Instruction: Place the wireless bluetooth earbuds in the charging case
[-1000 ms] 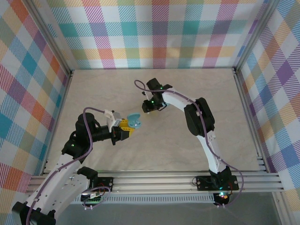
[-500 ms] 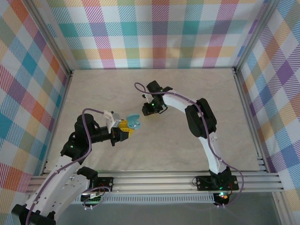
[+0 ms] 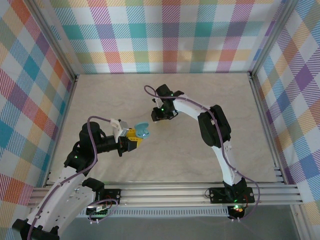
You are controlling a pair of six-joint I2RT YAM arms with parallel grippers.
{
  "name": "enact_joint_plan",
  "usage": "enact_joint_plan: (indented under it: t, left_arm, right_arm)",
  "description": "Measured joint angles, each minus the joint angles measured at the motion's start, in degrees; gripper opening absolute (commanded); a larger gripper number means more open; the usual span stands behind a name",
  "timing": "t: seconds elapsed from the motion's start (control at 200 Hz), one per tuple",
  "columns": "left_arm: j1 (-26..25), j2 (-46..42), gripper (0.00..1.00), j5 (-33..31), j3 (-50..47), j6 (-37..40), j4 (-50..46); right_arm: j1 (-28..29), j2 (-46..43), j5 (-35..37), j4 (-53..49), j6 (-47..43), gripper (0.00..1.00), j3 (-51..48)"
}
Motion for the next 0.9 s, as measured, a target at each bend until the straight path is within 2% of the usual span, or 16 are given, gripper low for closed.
enact_joint_plan:
  t: [0.62, 0.9]
  left_arm:
    - [0.0, -0.02, 0.14, 0.0, 0.0, 0.22, -0.04]
    - [0.0, -0.02, 0.14, 0.0, 0.0, 0.42, -0.55]
  right_arm:
    - [0.22, 2.78, 2.36, -3.8, 1.27, 0.34, 3.89]
    - [0.81, 4.59, 2.99, -4.98, 1.22, 0.27, 6.6]
